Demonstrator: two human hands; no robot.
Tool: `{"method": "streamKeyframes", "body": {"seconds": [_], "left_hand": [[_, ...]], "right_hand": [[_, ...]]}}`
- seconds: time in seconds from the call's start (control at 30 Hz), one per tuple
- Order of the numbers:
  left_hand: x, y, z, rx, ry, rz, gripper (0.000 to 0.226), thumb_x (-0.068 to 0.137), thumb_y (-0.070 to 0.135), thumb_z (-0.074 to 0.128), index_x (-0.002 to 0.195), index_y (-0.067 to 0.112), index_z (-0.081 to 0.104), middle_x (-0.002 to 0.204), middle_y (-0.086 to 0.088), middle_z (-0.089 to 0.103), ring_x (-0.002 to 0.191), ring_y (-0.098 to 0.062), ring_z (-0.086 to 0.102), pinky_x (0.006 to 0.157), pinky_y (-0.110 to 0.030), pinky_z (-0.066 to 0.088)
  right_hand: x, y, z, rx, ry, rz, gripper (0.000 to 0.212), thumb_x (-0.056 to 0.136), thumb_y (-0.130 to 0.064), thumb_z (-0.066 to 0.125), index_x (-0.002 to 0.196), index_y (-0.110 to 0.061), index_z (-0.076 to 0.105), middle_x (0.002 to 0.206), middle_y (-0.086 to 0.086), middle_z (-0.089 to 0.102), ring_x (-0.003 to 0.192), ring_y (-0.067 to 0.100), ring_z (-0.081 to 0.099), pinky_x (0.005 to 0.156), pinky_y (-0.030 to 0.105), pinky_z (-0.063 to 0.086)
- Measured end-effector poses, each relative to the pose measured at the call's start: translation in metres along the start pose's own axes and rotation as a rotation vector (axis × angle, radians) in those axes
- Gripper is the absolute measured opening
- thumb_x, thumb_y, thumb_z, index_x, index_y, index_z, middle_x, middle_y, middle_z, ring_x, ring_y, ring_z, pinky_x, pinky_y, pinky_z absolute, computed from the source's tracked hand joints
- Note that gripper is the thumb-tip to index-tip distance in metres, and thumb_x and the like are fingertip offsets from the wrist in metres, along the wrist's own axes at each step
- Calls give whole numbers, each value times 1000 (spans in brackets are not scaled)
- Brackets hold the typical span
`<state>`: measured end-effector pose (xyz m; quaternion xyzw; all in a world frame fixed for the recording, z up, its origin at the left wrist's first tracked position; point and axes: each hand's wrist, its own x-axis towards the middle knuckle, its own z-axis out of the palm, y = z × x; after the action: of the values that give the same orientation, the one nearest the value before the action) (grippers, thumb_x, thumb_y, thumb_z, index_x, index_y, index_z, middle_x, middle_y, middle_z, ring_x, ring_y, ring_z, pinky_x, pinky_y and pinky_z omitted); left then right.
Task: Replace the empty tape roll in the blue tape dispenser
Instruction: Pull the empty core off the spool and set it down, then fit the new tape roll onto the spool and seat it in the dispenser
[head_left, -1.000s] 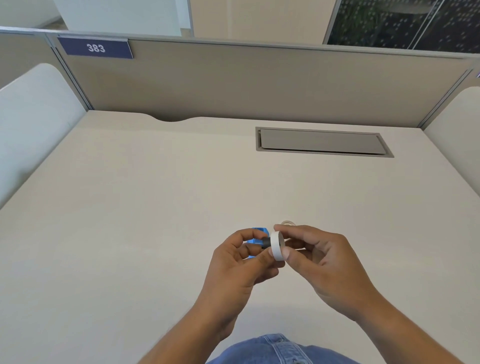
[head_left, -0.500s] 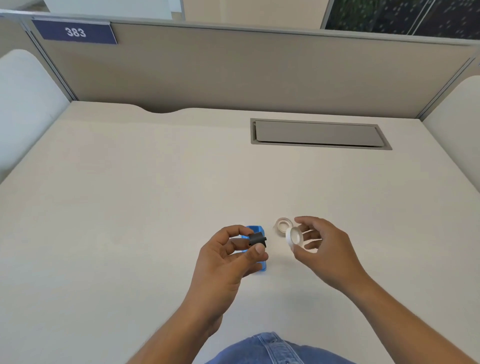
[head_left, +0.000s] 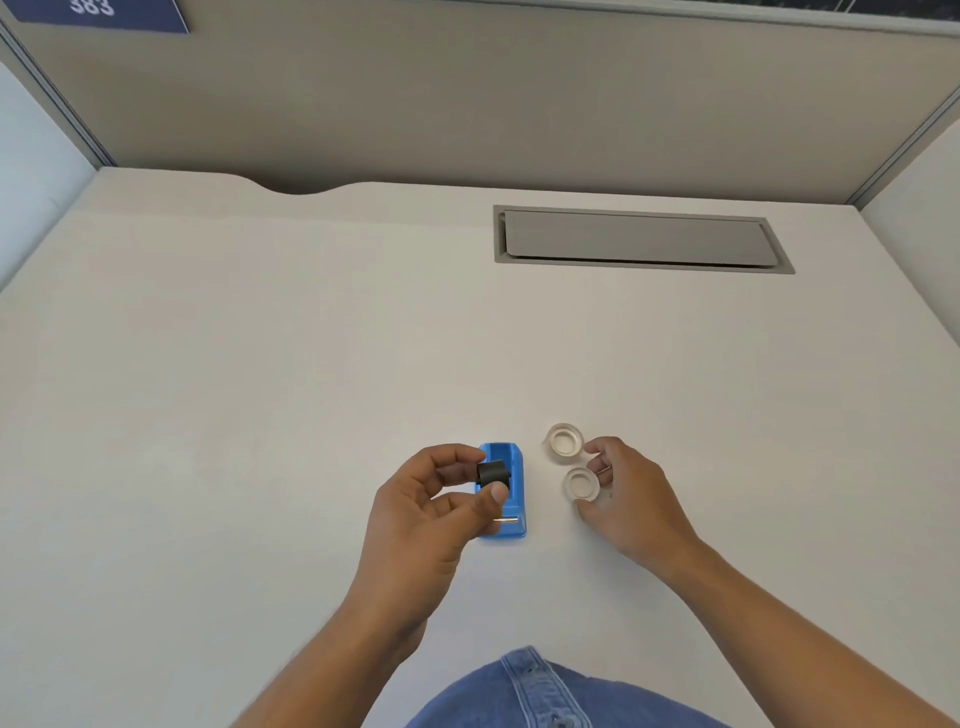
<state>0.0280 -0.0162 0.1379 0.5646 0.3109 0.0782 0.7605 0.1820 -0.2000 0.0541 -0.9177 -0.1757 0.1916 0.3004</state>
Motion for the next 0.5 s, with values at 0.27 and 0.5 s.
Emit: {"method": "streamKeyframes", "body": {"seconds": [0.27,0.5], "left_hand": [[8,2,4,20,3,-26,25,79,3,76,94,23,75,100,-2,78,77,-22,76,91,-46,56],[11,1,7,57,-2,-36,24,77,10,78,92,28,75,96,2,79,76,-20,76,98,-55,51]], "right_hand": [[12,-4,-3,-41,66,-16,51,72,-35,82,116,-26,57,108,-11,58,86,9,57,75,25,45],[37,-20,2,-167,19,-62,57,77,-33,74,131,-26,55,126,-4,56,111,18,57,87,32,49]]}}
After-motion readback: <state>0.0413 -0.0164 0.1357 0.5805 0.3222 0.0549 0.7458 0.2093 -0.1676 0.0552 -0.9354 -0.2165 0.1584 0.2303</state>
